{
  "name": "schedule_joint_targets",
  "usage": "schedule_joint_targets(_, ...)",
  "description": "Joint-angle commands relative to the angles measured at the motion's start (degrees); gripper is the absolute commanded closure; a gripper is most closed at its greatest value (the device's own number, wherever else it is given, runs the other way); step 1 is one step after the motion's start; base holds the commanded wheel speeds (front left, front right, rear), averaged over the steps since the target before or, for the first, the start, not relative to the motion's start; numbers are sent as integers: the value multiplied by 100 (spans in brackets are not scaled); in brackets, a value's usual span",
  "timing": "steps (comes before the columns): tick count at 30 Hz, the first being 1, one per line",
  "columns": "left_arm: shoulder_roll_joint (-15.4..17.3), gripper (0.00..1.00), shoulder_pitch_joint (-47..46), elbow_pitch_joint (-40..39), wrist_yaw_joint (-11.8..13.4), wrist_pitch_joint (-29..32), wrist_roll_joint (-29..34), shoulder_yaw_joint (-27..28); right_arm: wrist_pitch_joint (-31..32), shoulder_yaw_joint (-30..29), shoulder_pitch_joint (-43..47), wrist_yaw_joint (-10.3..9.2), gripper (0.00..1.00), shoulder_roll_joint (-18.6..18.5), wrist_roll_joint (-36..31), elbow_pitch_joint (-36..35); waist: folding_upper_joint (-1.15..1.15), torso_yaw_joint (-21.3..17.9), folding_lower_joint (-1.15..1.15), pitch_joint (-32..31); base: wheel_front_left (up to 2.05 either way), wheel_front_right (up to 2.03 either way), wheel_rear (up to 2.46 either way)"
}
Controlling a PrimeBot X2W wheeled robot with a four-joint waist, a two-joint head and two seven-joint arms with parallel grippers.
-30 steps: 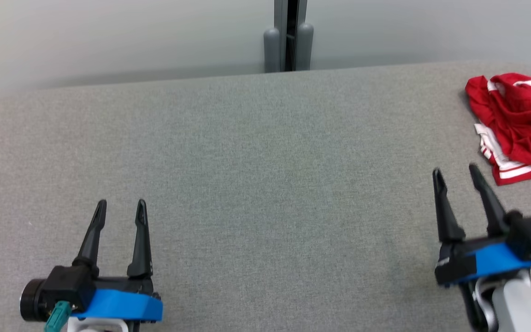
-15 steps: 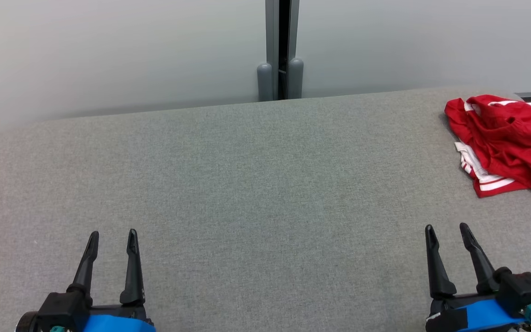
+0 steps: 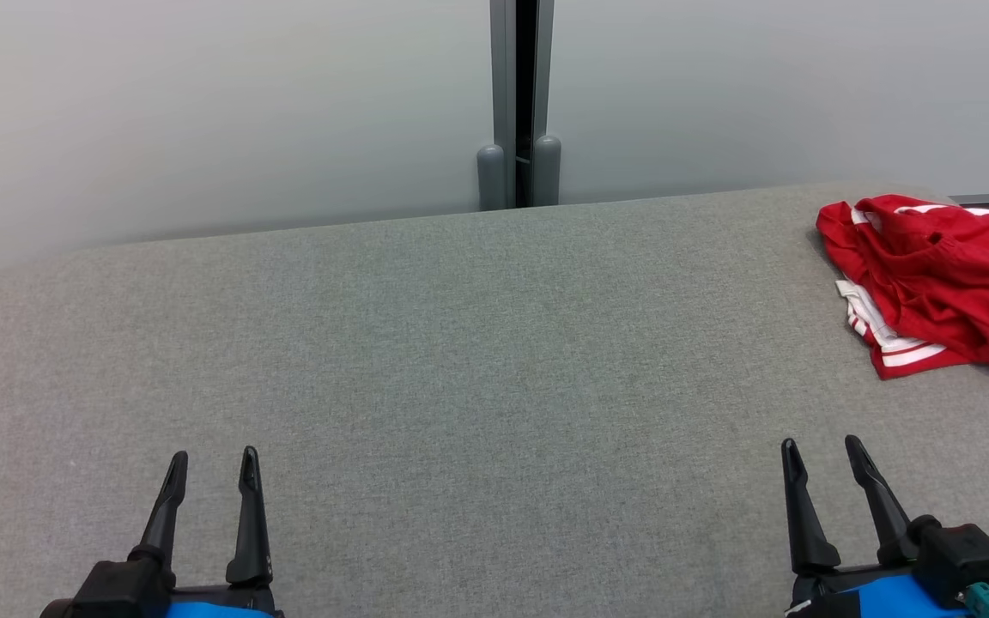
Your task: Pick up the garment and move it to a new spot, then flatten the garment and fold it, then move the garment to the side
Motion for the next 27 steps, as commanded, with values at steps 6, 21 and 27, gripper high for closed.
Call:
schedule_joint_targets(6,-24,100,50,118,-23,11,-23,-7,6,13,22,1,100,11,23,135,0,5,1,1,0,0,0)
schedule_joint_targets(21,-16,100,-93,222,-166,462,-1737,169,450,-126,-139,1,100,47,1770,195,0,31,1,-7,0,0,0)
schedule_joint_targets(27,-12,100,-140,241,-215,607,-2314,225,600,-174,-196,0,100,60,2352,211,0,40,1,-9,0,0,0)
